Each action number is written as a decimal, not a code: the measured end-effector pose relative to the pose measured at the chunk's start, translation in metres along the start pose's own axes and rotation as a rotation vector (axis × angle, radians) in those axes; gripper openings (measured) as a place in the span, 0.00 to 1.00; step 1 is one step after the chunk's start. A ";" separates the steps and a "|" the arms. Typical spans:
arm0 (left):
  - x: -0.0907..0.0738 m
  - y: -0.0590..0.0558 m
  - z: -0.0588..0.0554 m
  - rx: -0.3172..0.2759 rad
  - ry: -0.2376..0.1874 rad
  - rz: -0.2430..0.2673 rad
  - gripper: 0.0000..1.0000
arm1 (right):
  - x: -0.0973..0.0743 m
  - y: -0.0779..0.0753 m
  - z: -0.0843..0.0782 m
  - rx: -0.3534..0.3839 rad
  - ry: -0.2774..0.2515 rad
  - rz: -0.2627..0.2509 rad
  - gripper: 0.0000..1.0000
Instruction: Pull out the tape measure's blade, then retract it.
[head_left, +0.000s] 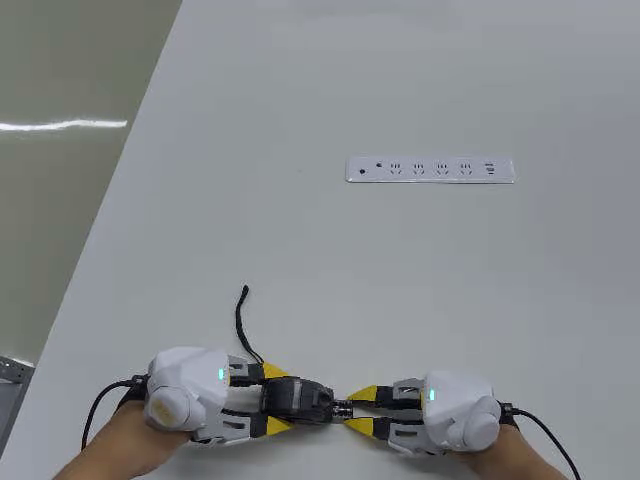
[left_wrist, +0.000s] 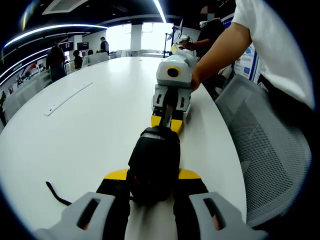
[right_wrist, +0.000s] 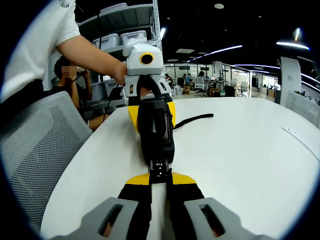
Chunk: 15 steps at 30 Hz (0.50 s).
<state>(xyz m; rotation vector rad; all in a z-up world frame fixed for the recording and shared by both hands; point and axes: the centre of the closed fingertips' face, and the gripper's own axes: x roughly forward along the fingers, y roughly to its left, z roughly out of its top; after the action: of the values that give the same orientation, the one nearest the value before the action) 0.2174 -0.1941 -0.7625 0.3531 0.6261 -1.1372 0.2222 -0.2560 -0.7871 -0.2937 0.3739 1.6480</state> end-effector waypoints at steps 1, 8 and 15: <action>0.000 0.000 0.000 -0.002 0.000 0.000 0.29 | -0.002 0.000 0.000 0.005 -0.001 0.000 0.11; 0.000 0.000 0.000 -0.001 0.001 0.001 0.29 | -0.005 -0.001 -0.002 0.014 -0.002 -0.004 0.11; 0.001 0.000 -0.001 0.001 0.003 0.000 0.29 | -0.008 -0.001 -0.004 0.011 0.002 -0.011 0.10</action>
<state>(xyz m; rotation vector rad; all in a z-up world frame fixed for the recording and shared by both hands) 0.2176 -0.1939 -0.7635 0.3557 0.6284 -1.1367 0.2242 -0.2646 -0.7875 -0.2886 0.3825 1.6345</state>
